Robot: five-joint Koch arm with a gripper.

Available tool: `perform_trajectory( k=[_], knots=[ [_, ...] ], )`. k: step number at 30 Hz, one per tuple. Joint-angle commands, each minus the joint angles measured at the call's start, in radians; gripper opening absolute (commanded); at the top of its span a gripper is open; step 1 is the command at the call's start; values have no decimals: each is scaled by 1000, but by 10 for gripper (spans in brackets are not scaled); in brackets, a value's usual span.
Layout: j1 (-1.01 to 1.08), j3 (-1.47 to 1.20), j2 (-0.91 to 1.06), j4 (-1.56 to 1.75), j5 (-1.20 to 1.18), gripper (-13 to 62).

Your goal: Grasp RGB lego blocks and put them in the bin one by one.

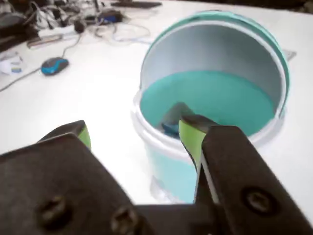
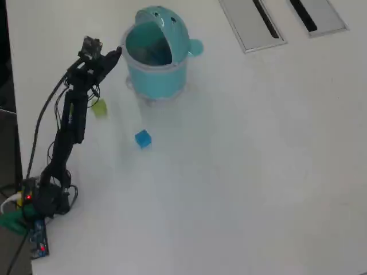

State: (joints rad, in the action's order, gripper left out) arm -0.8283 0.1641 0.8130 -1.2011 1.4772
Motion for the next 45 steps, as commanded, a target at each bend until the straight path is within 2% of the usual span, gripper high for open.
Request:
perform_trajectory(
  k=[1,12,26,31,36,41,45],
  knots=[
    [-8,40,106,-61,-38,330],
    [-35,34,265,-359,-41,335],
    [-115,-12,379,-443,-40,330],
    [-92,-509,676,-374,-29,330],
    [-67,-680,765,-371,-28,333],
    [-77,-1049,948,-229,-18,335],
    [-81,-1184,1002,-158,-15,334]
  ],
)
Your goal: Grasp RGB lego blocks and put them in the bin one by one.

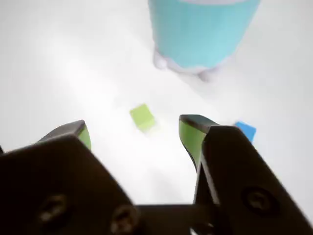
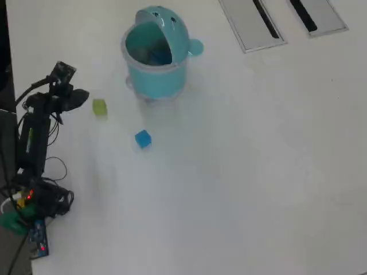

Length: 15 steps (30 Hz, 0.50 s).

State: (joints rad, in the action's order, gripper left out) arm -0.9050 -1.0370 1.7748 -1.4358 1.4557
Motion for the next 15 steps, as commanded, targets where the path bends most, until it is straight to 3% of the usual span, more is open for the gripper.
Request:
perform_trajectory(
  k=[1,15],
  knots=[
    [-6,-17,52,83,6,335],
    [11,-707,236,687,-6,340]
  ],
)
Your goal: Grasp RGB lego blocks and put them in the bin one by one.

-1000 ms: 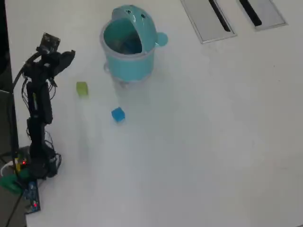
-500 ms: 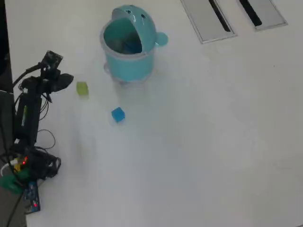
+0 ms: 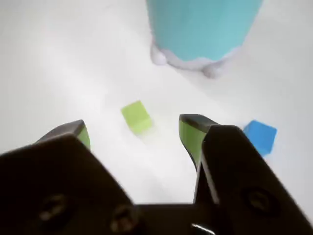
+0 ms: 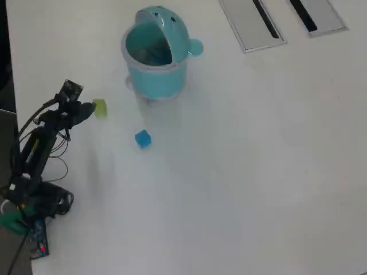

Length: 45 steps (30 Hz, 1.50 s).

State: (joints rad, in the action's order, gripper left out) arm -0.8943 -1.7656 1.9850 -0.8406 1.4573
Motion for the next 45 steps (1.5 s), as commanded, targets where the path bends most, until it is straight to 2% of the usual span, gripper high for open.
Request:
perform_trajectory(
  k=[1,14,27,31,32,45],
  knots=[
    [0,-18,26,132,-9,340],
    [-67,-250,-100,497,-69,340],
    [-244,-221,-354,770,-110,338],
    [-242,-173,-439,813,-109,338],
    [-198,-118,-515,819,-91,338],
    [-100,-67,-634,920,46,337]
  ],
)
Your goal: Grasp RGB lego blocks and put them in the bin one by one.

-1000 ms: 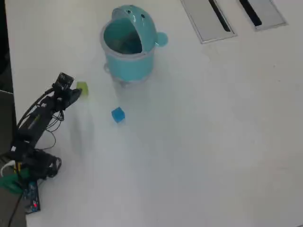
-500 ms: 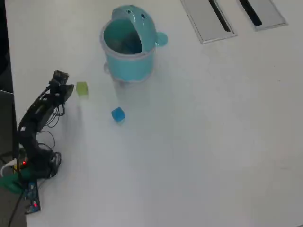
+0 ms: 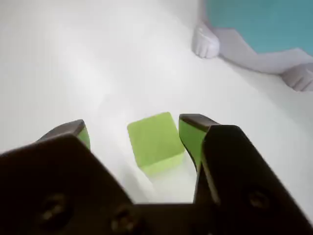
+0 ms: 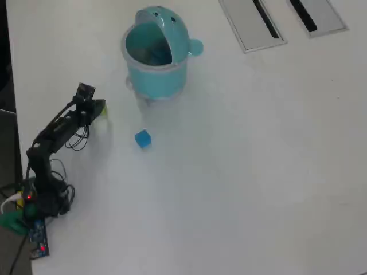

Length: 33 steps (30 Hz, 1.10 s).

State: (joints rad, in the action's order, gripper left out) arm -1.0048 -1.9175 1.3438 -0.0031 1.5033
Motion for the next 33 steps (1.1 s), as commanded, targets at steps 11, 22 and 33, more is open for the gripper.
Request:
perform_trajectory(
  k=[11,22,33],
  knots=[
    [38,95,-112,172,0,337],
    [58,80,-179,259,-84,194],
    [51,32,-55,296,-202,132]
  ],
)
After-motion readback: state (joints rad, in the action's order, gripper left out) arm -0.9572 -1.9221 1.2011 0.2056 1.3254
